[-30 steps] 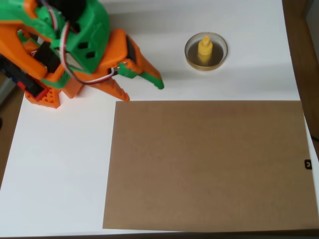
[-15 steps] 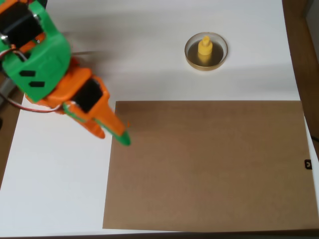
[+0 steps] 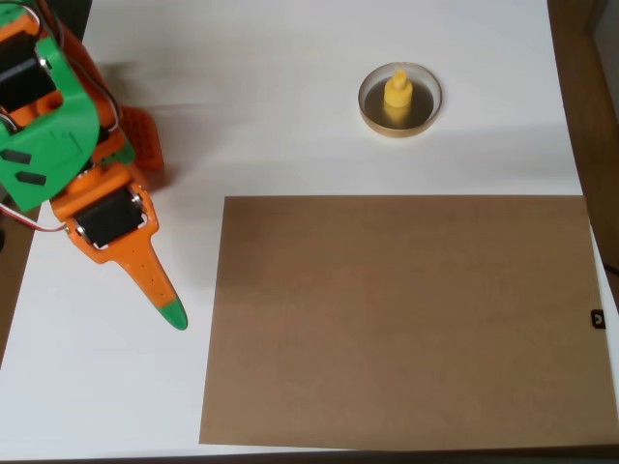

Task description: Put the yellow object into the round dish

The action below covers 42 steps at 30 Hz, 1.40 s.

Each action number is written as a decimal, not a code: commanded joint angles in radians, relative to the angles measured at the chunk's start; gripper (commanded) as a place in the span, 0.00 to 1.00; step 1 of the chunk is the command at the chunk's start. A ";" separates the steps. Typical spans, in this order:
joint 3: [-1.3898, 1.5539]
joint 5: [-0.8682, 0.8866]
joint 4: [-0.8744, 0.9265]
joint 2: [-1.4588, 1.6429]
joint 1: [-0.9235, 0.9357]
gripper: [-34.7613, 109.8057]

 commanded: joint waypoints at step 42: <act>0.405 0.101 -0.048 0.459 0.190 0.29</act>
